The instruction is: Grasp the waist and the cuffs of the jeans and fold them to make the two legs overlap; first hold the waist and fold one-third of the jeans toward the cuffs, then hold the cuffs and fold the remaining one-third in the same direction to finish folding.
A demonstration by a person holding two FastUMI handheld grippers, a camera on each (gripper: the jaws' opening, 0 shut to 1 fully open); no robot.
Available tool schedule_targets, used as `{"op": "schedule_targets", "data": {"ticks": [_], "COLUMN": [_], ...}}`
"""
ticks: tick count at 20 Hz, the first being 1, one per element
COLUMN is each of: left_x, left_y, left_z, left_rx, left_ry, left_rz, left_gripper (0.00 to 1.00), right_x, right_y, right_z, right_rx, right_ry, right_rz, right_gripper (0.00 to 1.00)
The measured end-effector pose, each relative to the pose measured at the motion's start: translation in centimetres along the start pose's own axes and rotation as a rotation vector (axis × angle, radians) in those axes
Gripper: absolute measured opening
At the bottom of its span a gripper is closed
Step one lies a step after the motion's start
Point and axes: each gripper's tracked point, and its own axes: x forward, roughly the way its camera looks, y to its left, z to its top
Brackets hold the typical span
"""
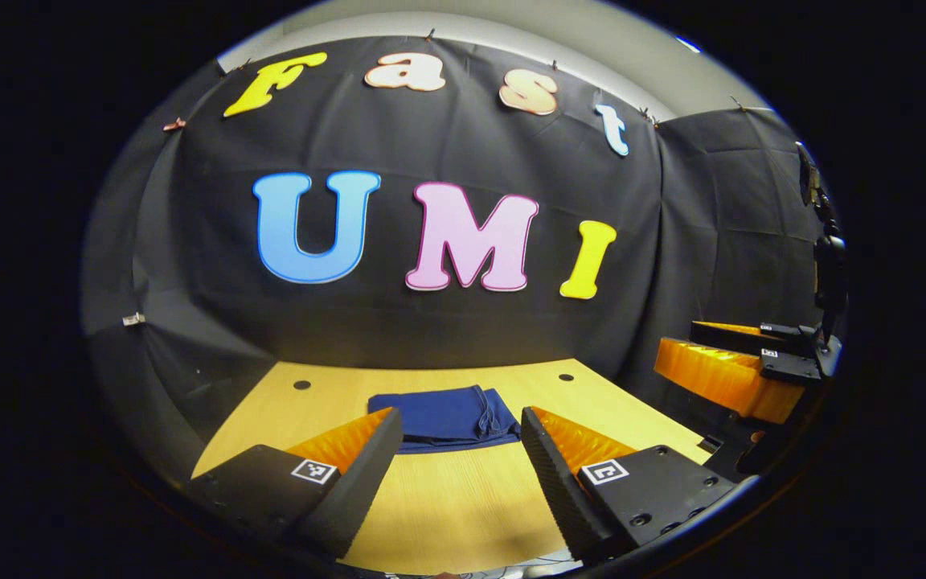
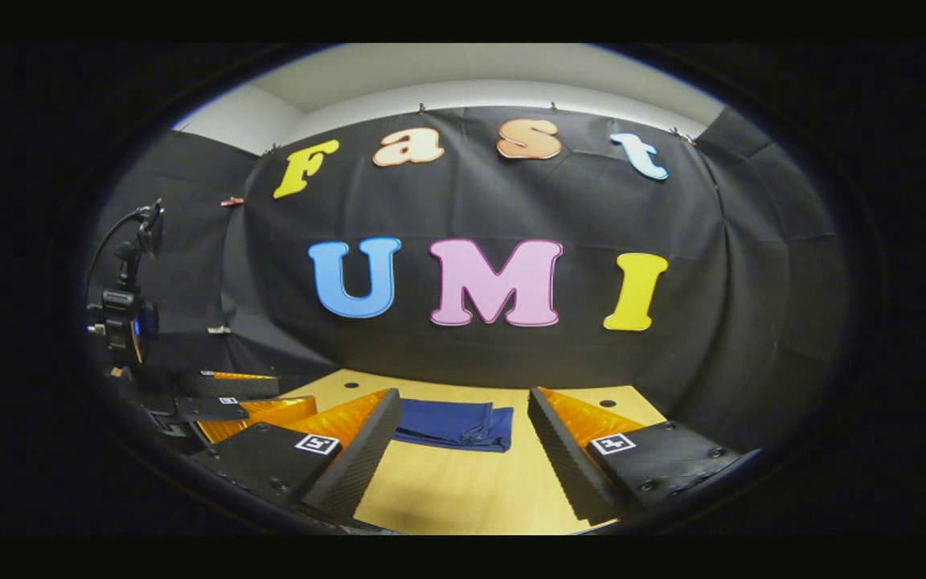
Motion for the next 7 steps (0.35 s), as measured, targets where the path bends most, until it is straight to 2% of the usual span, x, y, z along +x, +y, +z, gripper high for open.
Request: {"op": "schedule_targets", "data": {"ticks": [2, 7], "left_x": [-1.0, -2.1], "left_y": [-0.4, -1.5], "left_z": [1.2, 3.4], "left_rx": [0.013, -0.001], "left_ry": [-0.016, -0.043], "left_rz": [0.033, 0.094], "left_gripper": [0.95, 0.95], "right_x": [0.1, 0.8], "right_y": [-0.1, -3.6], "right_z": [0.8, 2.3], "right_rx": [0.033, 0.034], "right_ry": [-0.026, -0.043], "right_rz": [0.016, 0.025], "right_gripper": [0.97, 0.97]}}
